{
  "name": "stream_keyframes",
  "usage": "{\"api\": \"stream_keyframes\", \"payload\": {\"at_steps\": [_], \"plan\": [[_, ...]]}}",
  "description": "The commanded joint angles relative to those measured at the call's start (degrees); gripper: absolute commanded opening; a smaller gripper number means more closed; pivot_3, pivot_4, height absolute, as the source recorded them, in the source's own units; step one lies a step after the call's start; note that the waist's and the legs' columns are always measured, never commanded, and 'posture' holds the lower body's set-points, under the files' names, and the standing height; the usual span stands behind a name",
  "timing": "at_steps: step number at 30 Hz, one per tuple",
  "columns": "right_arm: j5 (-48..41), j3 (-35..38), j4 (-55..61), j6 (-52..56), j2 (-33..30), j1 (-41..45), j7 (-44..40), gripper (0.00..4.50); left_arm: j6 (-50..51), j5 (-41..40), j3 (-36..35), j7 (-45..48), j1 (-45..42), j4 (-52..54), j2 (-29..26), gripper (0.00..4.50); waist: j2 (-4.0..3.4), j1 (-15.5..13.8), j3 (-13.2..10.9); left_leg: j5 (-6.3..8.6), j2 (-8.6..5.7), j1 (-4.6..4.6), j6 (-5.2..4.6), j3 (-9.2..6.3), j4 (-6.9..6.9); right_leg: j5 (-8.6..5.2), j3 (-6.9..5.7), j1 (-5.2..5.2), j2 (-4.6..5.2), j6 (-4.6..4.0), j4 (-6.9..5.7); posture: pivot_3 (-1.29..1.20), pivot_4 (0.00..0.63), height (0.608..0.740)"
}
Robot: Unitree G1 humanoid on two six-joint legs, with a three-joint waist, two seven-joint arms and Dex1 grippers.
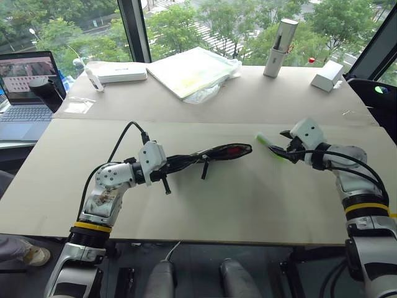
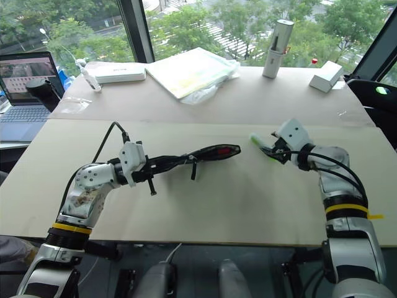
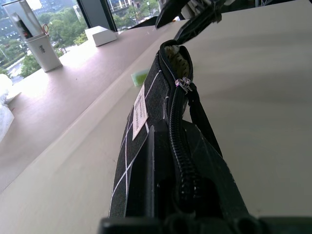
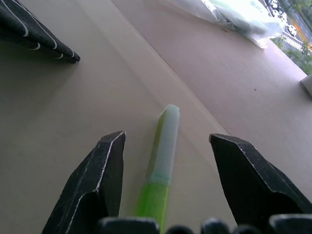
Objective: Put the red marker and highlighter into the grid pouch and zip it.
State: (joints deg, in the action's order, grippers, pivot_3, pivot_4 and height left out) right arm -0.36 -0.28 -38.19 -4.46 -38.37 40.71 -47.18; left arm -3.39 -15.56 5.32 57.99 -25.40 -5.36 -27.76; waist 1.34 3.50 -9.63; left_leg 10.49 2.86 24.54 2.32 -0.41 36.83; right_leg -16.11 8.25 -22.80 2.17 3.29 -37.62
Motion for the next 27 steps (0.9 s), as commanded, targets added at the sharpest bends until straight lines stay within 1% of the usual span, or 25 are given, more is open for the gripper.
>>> {"api": "stream_keyframes", "payload": {"at_steps": [1,5,8,13,15,16,17,19,20,21,22,24,27], "plan": [[0.2,0.95,-5.86,-2.08,0.41,4.03,1.69,3.08,-0.37,-0.13,-1.23,-0.68,0.13,2.52,-0.66,0.0,0.0,0.0,0.0,0.0,0.0,0.0,0.0,0.0,0.0,0.0,0.0,0.01,0.01,0.0,0.0,0.0,0.15,0.738],[1.47,0.45,-14.16,-1.99,1.12,6.45,3.73,3.08,0.15,-0.23,-1.38,-1.33,1.24,3.98,-0.95,0.0,0.0,-0.07,0.0,0.0,-0.01,-0.04,0.0,-0.02,0.01,0.0,-0.03,0.1,0.03,0.0,0.02,0.0,0.15,0.738],[1.04,0.81,-17.9,0.7,1.69,7.44,3.25,3.08,0.48,-0.31,-1.46,-1.68,1.6,4.53,-1.17,0.0,0.0,0.03,0.0,0.0,-0.02,-0.06,0.0,-0.03,0.01,0.0,-0.03,0.13,0.03,0.01,0.04,0.0,0.15,0.738],[0.34,1.12,-20.54,4.88,2.47,7.43,1.43,3.08,0.83,-0.35,-1.46,-2.03,1.58,4.79,-1.27,0.0,0.0,0.39,0.0,0.0,-0.02,-0.21,0.0,-0.04,0.0,-0.01,-0.04,0.28,0.02,0.01,0.05,0.0,0.15,0.738],[0.72,1.32,-21.69,6.39,2.55,7.46,2.83,3.08,0.87,-0.36,-1.37,-2.06,1.52,4.79,-1.28,0.0,0.0,0.38,0.0,0.01,-0.02,-0.25,-0.01,-0.07,0.0,-0.01,-0.07,0.37,0.03,0.02,0.08,0.0,0.15,0.738],[0.48,1.64,-22.08,7.07,2.58,7.48,3.01,2.57,0.88,-0.38,-1.33,-2.06,1.47,4.77,-1.26,0.0,0.0,0.39,0.0,0.01,-0.02,-0.26,-0.01,-0.08,0.0,-0.01,-0.08,0.4,0.03,0.02,0.1,0.0,0.15,0.738],[0.29,1.88,-22.29,7.5,2.59,7.52,3.06,2.37,0.88,-0.39,-1.3,-2.06,1.44,4.75,-1.26,0.0,0.0,0.38,0.0,0.01,-0.02,-0.29,-0.01,-0.08,0.0,-0.02,-0.08,0.43,0.03,0.03,0.11,0.0,0.15,0.738],[-0.75,2.41,-21.36,8.09,2.26,7.03,1.43,1.81,0.87,-0.39,-1.2,-2.02,1.24,4.59,-1.16,0.0,0.0,0.31,0.0,0.01,-0.02,-0.33,-0.01,-0.1,0.0,-0.02,-0.09,0.48,0.03,0.03,0.11,0.0,0.15,0.738],[-1.77,2.9,-20.21,8.7,1.99,6.56,0.02,1.39,0.85,-0.39,-1.11,-1.97,1.05,4.4,-1.08,0.0,0.0,0.28,0.0,0.01,-0.03,-0.32,-0.01,-0.1,0.01,-0.02,-0.09,0.49,0.03,0.04,0.11,0.0,0.15,0.738],[-2.61,3.34,-19.25,9.49,1.73,6.19,-0.99,1.15,0.8,-0.35,-1.02,-1.91,0.89,4.24,-1.01,0.0,0.0,0.21,0.0,0.0,-0.03,-0.32,-0.01,-0.11,0.01,-0.02,-0.09,0.49,0.03,0.04,0.11,0.0,0.15,0.738],[-3.2,3.7,-18.45,10.04,1.48,5.8,-1.88,0.75,0.76,-0.33,-0.93,-1.86,0.76,4.12,-0.94,0.0,0.0,0.17,0.0,0.01,-0.03,-0.32,-0.01,-0.11,0.01,-0.02,-0.09,0.49,0.03,0.04,0.11,0.0,0.15,0.738],[-4.14,4.59,-16.26,10.35,1.09,4.79,-2.55,0.67,0.66,-0.28,-0.8,-1.8,0.51,3.84,-0.79,0.0,0.0,0.09,0.0,0.01,-0.03,-0.3,-0.01,-0.13,0.01,-0.03,-0.11,0.49,0.03,0.05,0.12,0.0,0.15,0.738],[-6.26,7.49,-11.13,9.44,0.73,3.49,-0.34,0.67,0.55,-0.24,-0.6,-1.72,0.19,3.52,-0.56,0.0,0.0,0.12,0.0,0.01,-0.04,-0.29,-0.01,-0.14,0.01,-0.03,-0.11,0.48,0.03,0.06,0.12,0.0,0.15,0.738]]}}
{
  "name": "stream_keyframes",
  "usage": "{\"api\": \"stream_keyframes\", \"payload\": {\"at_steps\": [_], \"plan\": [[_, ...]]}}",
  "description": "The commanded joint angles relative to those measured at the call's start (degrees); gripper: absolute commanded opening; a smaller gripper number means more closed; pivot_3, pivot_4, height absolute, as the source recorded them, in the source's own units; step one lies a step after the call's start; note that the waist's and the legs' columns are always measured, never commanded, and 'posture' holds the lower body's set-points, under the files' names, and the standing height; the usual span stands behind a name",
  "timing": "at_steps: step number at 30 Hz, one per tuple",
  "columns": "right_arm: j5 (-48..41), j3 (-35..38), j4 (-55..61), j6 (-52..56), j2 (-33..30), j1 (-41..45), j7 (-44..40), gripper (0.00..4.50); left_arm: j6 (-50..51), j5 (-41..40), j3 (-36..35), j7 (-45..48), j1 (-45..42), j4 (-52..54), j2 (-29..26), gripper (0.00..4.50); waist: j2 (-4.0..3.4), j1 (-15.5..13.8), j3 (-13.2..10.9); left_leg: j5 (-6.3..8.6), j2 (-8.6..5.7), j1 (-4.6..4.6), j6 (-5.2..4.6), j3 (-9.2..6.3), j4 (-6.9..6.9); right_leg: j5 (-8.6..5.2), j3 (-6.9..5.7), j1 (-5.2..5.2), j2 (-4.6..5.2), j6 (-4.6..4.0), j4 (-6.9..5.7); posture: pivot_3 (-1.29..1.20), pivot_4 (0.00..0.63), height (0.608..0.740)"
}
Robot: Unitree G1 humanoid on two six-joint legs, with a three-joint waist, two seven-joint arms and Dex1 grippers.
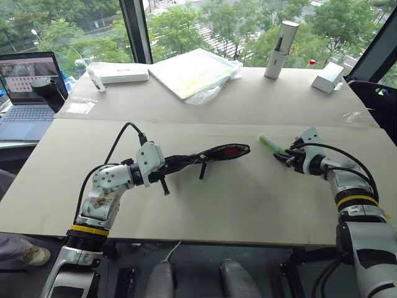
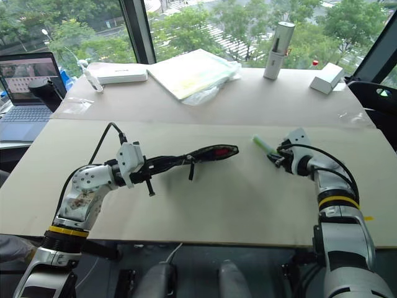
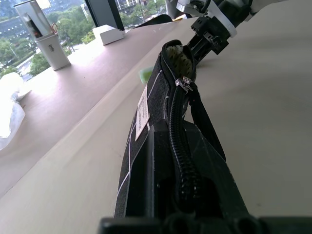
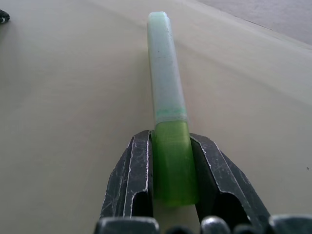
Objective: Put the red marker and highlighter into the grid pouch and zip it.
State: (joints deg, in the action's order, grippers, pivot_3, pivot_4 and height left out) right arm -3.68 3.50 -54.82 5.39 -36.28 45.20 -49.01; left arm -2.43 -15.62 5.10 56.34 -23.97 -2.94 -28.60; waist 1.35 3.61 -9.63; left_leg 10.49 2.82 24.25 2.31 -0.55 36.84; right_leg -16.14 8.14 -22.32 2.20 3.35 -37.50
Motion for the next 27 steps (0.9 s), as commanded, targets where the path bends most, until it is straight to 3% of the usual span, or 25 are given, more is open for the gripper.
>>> {"api": "stream_keyframes", "payload": {"at_steps": [1,6,11,17,27], "plan": [[-3.5,4.53,7.22,-0.42,-1.42,-1.39,2.08,0.67,-0.41,-0.19,-0.36,-0.08,-1.26,1.11,0.32,0.0,0.0,0.05,0.0,0.0,0.0,0.0,0.0,0.0,0.0,0.0,0.0,0.0,0.0,0.0,0.0,0.0,0.15,0.738],[0.11,5.04,26.38,-10.37,-3.84,-6.81,7.2,0.67,-0.42,-0.24,-0.39,-0.03,-1.28,1.03,0.37,0.0,-0.04,0.24,-0.02,0.0,-0.01,0.05,0.0,-0.01,-0.01,-0.01,0.01,-0.08,0.0,0.02,-0.04,0.0,0.15,0.738],[3.74,-1.77,48.78,-17.89,-8.01,-13.69,1.1,0.67,-0.78,-0.2,0.16,0.78,-1.57,0.24,0.71,0.0,-0.03,0.39,-0.02,0.02,-0.01,0.04,-0.02,-0.02,-0.05,-0.04,0.01,-0.09,0.0,0.07,-0.03,0.0,0.15,0.738],[7.01,-1.17,53.26,-25.06,-14.6,-17.05,0.32,0.67,-1.28,-0.12,-0.02,1.0,-2.2,-1.31,1.23,0.0,-0.01,-0.91,-0.03,0.01,-0.1,0.06,-0.02,0.0,0.05,-0.06,0.01,-0.07,0.11,0.1,-0.02,0.0,0.15,0.738],[5.26,0.43,55.77,-30.7,-18.24,-22.23,-0.32,0.67,-1.64,-0.22,0.01,1.33,-1.73,-1.98,1.54,0.0,0.0,-1.17,-0.04,0.01,-0.1,0.05,-0.02,0.0,0.04,-0.06,0.01,-0.06,0.11,0.1,-0.02,0.0,0.15,0.738]]}}
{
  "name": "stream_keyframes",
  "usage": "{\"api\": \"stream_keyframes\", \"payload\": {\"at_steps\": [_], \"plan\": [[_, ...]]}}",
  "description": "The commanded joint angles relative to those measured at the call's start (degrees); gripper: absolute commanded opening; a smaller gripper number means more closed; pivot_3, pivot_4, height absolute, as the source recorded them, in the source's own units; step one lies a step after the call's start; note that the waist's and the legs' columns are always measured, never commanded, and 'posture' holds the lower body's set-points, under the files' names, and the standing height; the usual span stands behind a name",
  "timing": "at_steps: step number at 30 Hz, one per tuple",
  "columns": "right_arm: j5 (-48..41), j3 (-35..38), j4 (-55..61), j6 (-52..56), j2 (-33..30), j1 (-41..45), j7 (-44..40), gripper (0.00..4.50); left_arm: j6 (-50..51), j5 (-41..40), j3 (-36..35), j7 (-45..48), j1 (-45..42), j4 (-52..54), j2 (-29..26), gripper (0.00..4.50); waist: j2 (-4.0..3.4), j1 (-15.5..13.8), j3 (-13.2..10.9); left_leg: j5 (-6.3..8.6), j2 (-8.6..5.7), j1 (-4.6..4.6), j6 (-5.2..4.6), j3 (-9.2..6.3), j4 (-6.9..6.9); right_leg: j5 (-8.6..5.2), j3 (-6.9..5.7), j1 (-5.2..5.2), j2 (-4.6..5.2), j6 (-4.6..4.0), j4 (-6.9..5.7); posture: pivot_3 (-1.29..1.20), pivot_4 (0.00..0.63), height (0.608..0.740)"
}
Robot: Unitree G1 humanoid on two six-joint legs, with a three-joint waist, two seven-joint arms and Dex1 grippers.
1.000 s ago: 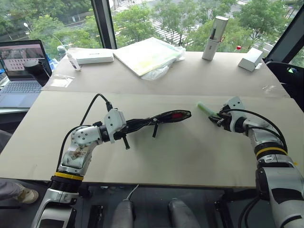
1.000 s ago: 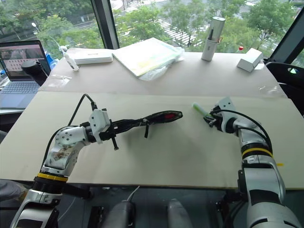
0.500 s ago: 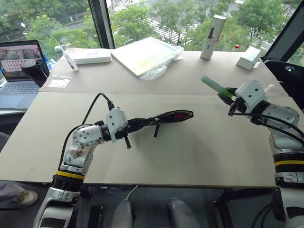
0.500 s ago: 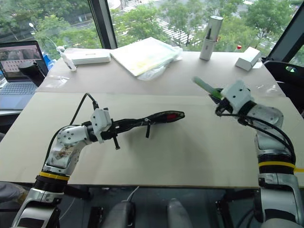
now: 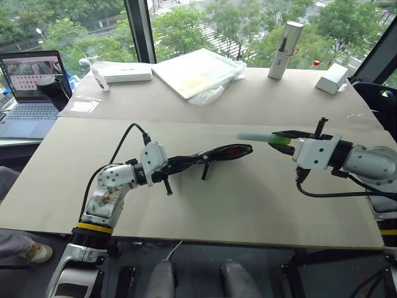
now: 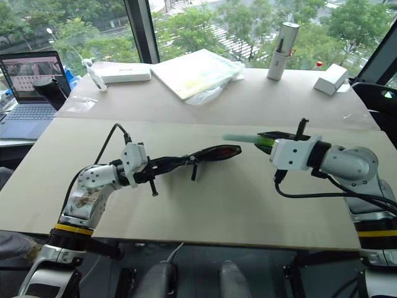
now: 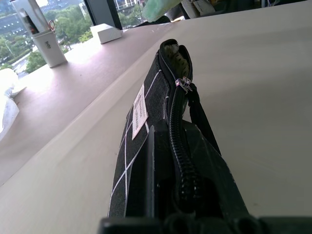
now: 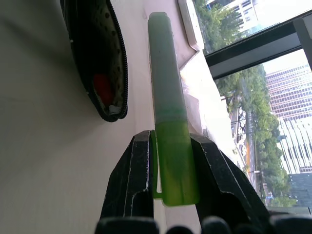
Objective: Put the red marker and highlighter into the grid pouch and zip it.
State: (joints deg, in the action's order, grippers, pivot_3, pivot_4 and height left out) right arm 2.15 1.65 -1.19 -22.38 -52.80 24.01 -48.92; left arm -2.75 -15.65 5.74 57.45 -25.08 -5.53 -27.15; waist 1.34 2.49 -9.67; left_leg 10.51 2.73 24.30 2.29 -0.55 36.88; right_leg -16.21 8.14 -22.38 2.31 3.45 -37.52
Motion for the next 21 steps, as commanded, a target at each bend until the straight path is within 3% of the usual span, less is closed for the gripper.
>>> {"api": "stream_keyframes", "payload": {"at_steps": [1,9,21], "plan": [[-0.12,1.59,2.5,-3.8,-1.64,-1.73,-0.31,0.67,-1.36,-0.18,-0.66,0.29,-0.73,0.44,0.11,0.0,0.0,-0.05,0.0,0.0,0.0,-0.01,0.0,0.0,0.0,0.0,0.0,0.01,0.0,0.0,0.0,0.0,0.15,0.738],[3.68,-1.88,2.32,-7.03,-0.14,-3.59,0.95,0.67,-1.44,-0.04,-0.63,0.36,-0.8,0.44,0.2,0.0,0.0,-0.02,0.0,0.0,0.0,-0.02,0.0,0.0,0.0,0.0,0.0,0.01,0.0,0.0,0.0,0.0,0.15,0.738],[5.21,-5.14,-2.68,-7.6,2.73,3.98,1.03,0.67,-1.21,0.05,-0.61,0.17,-0.54,1.19,0.08,0.0,0.0,-0.02,0.0,0.0,0.0,-0.02,0.0,0.0,0.0,0.0,0.0,0.01,0.0,0.0,0.0,0.0,0.15,0.738]]}}
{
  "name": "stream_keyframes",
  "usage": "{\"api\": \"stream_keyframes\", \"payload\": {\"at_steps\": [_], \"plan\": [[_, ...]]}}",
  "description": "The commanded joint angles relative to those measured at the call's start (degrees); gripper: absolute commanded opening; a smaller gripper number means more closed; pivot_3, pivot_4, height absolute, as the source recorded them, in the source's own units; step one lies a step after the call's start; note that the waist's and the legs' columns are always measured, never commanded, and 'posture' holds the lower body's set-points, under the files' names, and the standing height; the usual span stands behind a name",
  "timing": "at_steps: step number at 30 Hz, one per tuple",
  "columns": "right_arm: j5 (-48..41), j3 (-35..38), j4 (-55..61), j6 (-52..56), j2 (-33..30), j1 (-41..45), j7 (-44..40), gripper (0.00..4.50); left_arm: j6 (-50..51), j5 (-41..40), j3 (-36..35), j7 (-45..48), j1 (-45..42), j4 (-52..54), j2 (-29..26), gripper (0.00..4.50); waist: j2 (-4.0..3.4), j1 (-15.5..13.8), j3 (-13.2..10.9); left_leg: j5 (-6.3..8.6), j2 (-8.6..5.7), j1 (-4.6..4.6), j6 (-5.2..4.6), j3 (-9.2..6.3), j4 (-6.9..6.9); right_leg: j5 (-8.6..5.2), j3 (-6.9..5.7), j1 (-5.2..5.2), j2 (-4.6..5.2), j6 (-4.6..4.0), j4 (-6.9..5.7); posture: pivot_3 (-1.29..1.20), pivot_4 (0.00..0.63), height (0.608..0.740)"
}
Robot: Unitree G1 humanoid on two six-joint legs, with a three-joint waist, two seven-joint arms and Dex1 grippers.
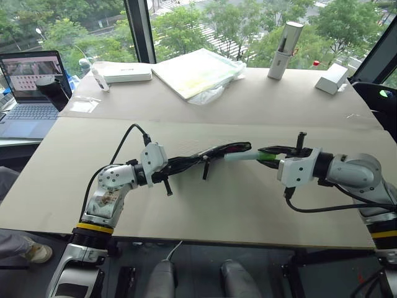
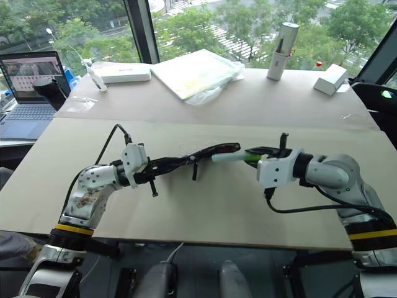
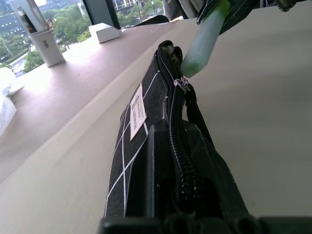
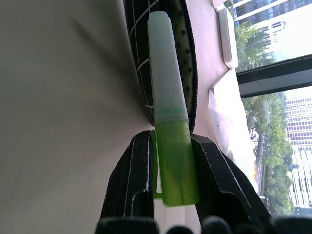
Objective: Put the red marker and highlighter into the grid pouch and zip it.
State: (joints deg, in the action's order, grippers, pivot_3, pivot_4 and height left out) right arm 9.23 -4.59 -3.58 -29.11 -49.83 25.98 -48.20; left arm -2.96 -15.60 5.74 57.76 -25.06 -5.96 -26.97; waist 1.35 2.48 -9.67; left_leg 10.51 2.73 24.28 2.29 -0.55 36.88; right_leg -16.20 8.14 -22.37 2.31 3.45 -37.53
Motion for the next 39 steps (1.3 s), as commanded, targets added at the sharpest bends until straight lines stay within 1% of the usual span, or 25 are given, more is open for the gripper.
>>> {"api": "stream_keyframes", "payload": {"at_steps": [1,7,12,14,17,23,28,30,31,33,34,36,39], "plan": [[-2.37,1.47,-0.7,-1.0,-0.5,2.17,0.2,0.67,-1.02,0.01,-0.67,-0.19,-0.48,1.67,-0.16,0.0,0.0,-0.1,0.0,0.0,0.0,0.0,0.0,0.0,0.0,0.0,0.0,0.0,0.0,0.0,-0.01,0.0,0.15,0.738],[-2.05,1.43,-2.94,-2.44,-2.23,2.34,-0.15,0.67,-1.11,0.0,-0.85,-0.38,-0.14,1.8,-0.22,0.0,0.0,-0.13,0.0,0.0,0.0,-0.01,0.0,0.0,0.01,0.0,0.0,0.02,0.0,0.0,0.0,0.0,0.15,0.738],[2.16,-1.28,-5.2,-4.89,-1.91,3.48,0.75,0.67,-1.18,0.04,-0.68,-0.58,-0.52,1.64,0.06,0.0,0.0,-0.03,0.0,0.0,0.0,-0.01,0.0,0.0,0.0,0.0,0.0,0.01,0.0,0.0,0.0,0.0,0.15,0.738],[4.21,-2.8,-6.04,-5.19,-0.73,4.85,1.44,0.67,-1.24,0.03,-0.64,-0.54,-0.73,1.44,0.12,0.0,0.0,0.06,0.0,0.0,0.0,-0.01,0.0,0.0,0.0,0.0,0.0,0.01,0.0,0.0,0.0,0.0,0.15,0.738],[6.37,-5.95,-6.81,-5.2,2.67,7.59,2.08,0.67,-1.39,0.11,-0.47,-0.34,-1.16,1.04,0.28,0.0,0.0,0.23,0.0,0.0,0.01,-0.03,0.0,0.0,-0.01,0.0,0.0,0.0,0.0,0.0,-0.01,0.0,0.15,0.738],[7.97,-10.13,-6.65,-4.12,8.86,11.73,1.65,0.67,-1.72,0.37,-0.23,-0.33,-1.97,0.32,0.82,0.0,0.0,0.05,0.0,0.0,0.0,0.0,0.0,0.0,0.0,0.0,0.0,-0.01,0.0,-0.01,-0.02,0.0,0.15,0.738],[7.66,-11.69,-5.87,-3.06,10.8,11.81,0.48,0.67,-1.86,0.55,-0.17,-0.59,-2.0,0.34,1.12,0.0,0.01,-0.28,0.0,0.0,0.0,0.0,0.0,-0.02,0.01,0.0,-0.02,0.01,0.01,-0.01,-0.02,0.0,0.15,0.738],[5.64,-10.99,-5.14,0.95,11.12,11.38,-0.86,1.67,-1.84,0.61,-0.32,-0.72,-1.59,0.69,1.11,0.0,0.01,-0.19,0.0,0.0,0.0,-0.01,0.0,-0.02,0.01,0.0,-0.02,0.01,0.0,-0.01,-0.03,0.0,0.15,0.738],[5.77,-10.23,-5.47,1.84,10.9,11.54,-0.29,1.87,-1.82,0.61,-0.43,-0.8,-1.38,0.87,1.09,0.0,0.01,-0.09,0.0,0.0,0.0,-0.01,0.0,-0.02,0.01,0.0,-0.02,0.01,0.0,-0.01,-0.04,0.0,0.15,0.738],[7.34,-8.88,-6.85,1.68,10.16,12.46,1.86,2.56,-1.85,0.67,-0.57,-0.85,-1.27,0.89,1.09,0.0,0.01,-0.05,0.0,0.0,0.0,-0.01,0.0,-0.02,0.01,0.0,-0.02,0.0,0.0,-0.01,-0.05,0.0,0.15,0.738],[6.41,-8.05,-7.12,1.53,9.28,12.6,1.51,2.89,-1.83,0.71,-0.63,-0.87,-1.29,0.86,1.13,0.0,0.01,-0.05,0.0,0.0,0.0,-0.01,0.0,-0.02,0.01,0.0,-0.02,0.0,0.0,-0.01,-0.06,0.0,0.15,0.738],[4.22,-6.75,-7.06,2.23,8.24,12.47,0.73,2.89,-1.83,0.76,-0.66,-0.91,-1.35,0.79,1.18,0.0,0.01,-0.15,0.0,0.0,0.0,0.0,0.0,-0.02,0.01,0.0,-0.02,-0.01,0.0,-0.01,-0.05,0.0,0.15,0.738],[-3.05,-2.11,-5.18,6.99,6.61,11.19,-0.99,2.89,-1.8,0.74,-0.64,-0.92,-1.27,0.92,1.14,0.0,0.02,-0.17,-0.01,0.0,0.0,0.0,0.0,-0.02,0.01,0.01,-0.02,0.0,0.0,-0.01,-0.03,0.0,0.15,0.738]]}}
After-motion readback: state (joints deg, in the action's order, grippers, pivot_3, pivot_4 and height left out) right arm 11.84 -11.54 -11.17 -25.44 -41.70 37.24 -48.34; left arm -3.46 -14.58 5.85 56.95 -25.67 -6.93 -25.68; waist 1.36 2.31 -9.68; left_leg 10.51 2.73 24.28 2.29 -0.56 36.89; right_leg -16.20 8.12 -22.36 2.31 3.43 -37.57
